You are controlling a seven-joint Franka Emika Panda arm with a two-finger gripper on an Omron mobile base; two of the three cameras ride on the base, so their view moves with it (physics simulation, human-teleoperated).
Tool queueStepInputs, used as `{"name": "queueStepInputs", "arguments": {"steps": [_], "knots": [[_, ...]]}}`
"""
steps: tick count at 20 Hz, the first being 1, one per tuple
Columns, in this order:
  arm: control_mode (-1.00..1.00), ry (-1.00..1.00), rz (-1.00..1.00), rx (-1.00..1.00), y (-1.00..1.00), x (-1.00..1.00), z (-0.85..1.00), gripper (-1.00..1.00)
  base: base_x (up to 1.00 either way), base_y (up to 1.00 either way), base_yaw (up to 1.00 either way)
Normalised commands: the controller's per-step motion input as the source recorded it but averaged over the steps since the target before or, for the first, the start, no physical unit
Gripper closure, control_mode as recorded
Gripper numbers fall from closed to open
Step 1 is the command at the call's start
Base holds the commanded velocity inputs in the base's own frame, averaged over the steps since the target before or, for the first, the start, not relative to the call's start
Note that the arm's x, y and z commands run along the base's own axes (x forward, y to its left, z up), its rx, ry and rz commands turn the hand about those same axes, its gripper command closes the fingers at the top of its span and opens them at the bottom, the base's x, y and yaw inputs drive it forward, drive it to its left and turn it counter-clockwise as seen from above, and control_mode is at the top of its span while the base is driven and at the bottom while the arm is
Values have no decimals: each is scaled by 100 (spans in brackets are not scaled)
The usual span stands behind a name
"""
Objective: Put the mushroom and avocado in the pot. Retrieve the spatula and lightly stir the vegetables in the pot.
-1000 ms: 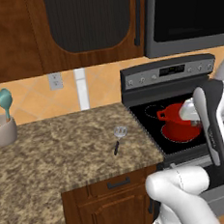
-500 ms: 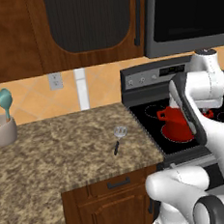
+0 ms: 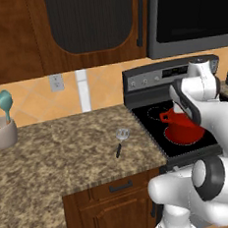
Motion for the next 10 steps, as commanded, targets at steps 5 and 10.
{"name": "queueStepInputs", "arguments": {"steps": [5, 10], "knots": [[-100, 4, 0, 0, -41, 52, -36, 100, 0, 0, 0], [-100, 12, 0, 0, -34, 36, -11, 100, 0, 0, 0]]}}
